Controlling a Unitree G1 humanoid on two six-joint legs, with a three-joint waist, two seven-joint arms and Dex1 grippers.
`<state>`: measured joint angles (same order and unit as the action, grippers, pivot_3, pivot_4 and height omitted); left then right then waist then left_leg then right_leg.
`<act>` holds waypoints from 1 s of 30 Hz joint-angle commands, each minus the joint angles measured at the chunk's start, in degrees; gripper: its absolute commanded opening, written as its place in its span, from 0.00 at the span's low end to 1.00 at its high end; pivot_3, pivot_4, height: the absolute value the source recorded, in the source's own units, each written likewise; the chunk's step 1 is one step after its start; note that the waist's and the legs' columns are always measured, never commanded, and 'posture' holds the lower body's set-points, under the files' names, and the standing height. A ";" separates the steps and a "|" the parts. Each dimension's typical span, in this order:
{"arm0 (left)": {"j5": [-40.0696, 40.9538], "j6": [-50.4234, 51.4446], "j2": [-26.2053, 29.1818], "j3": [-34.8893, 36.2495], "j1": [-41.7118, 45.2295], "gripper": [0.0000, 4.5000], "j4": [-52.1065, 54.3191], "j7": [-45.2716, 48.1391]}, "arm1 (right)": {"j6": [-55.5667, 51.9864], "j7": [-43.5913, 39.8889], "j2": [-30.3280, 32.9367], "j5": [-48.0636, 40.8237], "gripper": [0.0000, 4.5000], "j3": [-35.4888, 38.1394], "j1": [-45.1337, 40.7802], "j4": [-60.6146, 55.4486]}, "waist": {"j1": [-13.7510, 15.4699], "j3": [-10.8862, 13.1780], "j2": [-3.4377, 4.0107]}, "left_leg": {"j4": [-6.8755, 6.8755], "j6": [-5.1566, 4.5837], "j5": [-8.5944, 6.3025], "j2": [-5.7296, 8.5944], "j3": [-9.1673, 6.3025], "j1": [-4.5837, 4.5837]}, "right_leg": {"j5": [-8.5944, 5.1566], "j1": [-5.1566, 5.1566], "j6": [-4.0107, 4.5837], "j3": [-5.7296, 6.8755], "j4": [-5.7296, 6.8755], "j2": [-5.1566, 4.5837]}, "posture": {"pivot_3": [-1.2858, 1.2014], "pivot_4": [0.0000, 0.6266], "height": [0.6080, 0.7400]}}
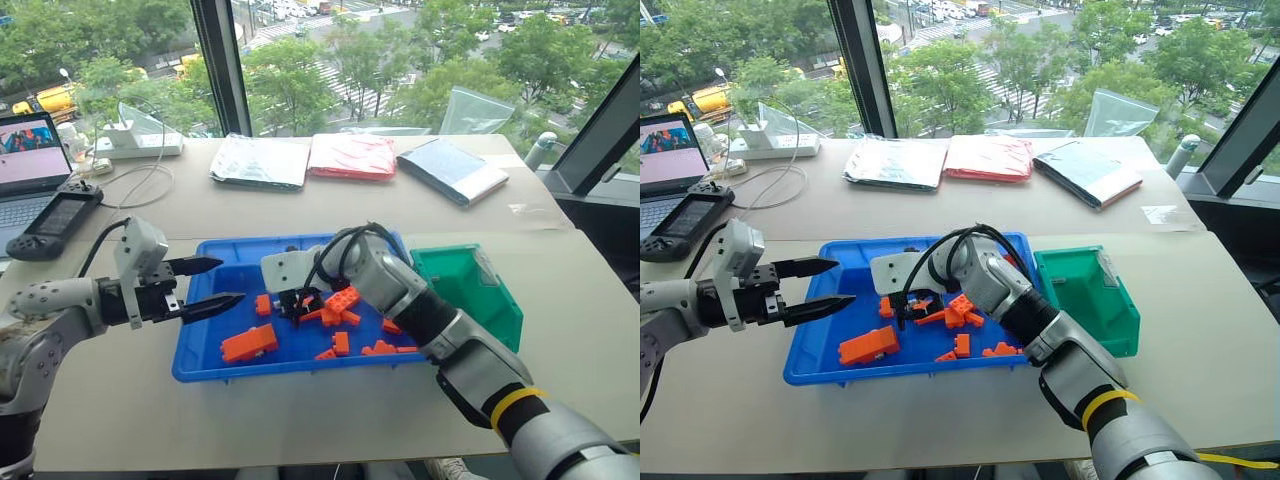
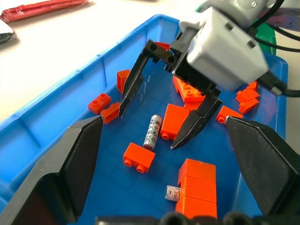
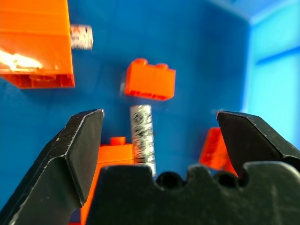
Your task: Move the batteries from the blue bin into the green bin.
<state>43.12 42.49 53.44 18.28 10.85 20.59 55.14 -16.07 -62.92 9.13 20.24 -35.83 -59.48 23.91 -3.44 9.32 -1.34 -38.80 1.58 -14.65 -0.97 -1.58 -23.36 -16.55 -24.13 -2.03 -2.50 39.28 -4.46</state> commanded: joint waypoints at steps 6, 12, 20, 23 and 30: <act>1.43 -0.03 0.15 2.00 0.03 1.00 2.00 -0.53 | -3.33 -1.66 0.35 0.75 0.71 -1.43 1.75 1.15 | -0.27 0.00 0.00 | 0.03 0.00 0.00 -0.01 -0.05 0.08 | 0.00 0.05 0.00 0.00 0.03 0.00 | 0.52 0.24 1.00; 1.34 -0.25 -0.07 1.64 0.31 1.00 1.77 -0.52 | -5.63 -3.83 1.07 0.81 0.27 -1.89 2.57 -0.23 | -0.25 -0.01 -0.01 | 0.02 0.00 0.00 -0.01 -0.05 0.15 | 0.00 0.09 0.00 0.00 0.02 0.00 | 0.52 0.24 1.00; 0.87 -0.76 -0.39 0.74 1.26 1.00 1.11 -0.36 | -4.60 -2.36 0.12 -1.99 0.19 1.01 4.21 -5.09 | -0.32 -0.01 -0.01 | 0.02 0.00 -0.01 -0.01 -0.07 0.16 | 0.00 0.08 0.00 -0.01 0.02 0.00 | 0.52 0.24 1.00; 0.69 -0.85 -0.61 0.50 1.49 1.00 1.00 -0.29 | -4.95 1.20 -0.55 -3.39 0.19 4.56 4.18 -7.28 | -0.41 -0.01 -0.01 | 0.02 0.00 0.00 -0.01 -0.10 0.13 | 0.00 0.05 0.00 -0.03 0.03 0.00 | 0.52 0.24 1.00; 0.41 -1.05 -1.34 0.14 1.24 1.00 0.90 -0.16 | -15.89 5.85 4.76 -9.86 0.19 19.69 5.12 -28.51 | 0.21 -0.01 -0.01 | 0.00 0.00 0.00 0.02 -0.19 -0.10 | 0.00 -0.04 0.00 0.00 -0.02 -0.04 | 0.52 0.24 1.00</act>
<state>42.98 42.44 52.16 17.60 11.73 21.05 54.69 -28.46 -57.98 13.43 12.79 -19.63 -53.88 1.57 -3.23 9.31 -1.35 -38.79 1.56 -14.66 -0.95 -1.76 -23.44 -16.55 -24.17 -2.04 -2.50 39.25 -4.50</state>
